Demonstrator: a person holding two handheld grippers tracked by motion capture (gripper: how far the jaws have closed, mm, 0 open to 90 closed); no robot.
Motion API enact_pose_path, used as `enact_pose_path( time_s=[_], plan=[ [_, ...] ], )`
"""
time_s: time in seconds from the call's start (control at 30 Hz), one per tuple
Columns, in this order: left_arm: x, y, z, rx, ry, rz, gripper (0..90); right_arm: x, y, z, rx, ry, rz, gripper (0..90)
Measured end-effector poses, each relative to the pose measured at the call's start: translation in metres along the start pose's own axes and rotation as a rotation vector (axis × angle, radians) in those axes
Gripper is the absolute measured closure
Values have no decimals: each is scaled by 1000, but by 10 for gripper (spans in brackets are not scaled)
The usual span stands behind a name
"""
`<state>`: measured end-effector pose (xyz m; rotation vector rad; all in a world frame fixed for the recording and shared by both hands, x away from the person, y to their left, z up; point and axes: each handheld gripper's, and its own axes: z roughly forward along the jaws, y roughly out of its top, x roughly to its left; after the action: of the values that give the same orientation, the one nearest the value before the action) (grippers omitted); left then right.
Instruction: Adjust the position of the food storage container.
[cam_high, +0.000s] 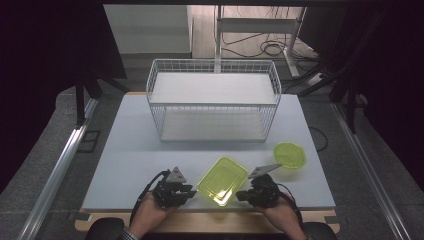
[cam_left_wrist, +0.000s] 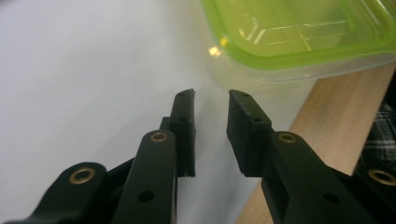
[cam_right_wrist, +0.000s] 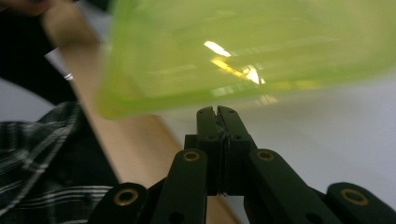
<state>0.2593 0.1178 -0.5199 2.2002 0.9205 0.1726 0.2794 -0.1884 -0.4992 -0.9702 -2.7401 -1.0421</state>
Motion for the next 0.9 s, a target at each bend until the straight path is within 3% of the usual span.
enact_pose_path(
  time_s=[0.23, 0.4, 0.63, 0.9],
  plan=[
    [17, -9, -15, -24, 48, -49, 756, 22, 31, 36, 0, 39, -79, 876],
    [24, -14, -17, -10, 76, -49, 763, 29, 54, 60, 10, 66, -119, 876],
    [27, -16, -17, -8, 90, -30, 696, 19, 37, 28, -36, 19, -94, 853],
    [30, -20, -20, -17, 143, -5, 390, 5, 16, -2, -87, -61, -73, 720]
  ],
)
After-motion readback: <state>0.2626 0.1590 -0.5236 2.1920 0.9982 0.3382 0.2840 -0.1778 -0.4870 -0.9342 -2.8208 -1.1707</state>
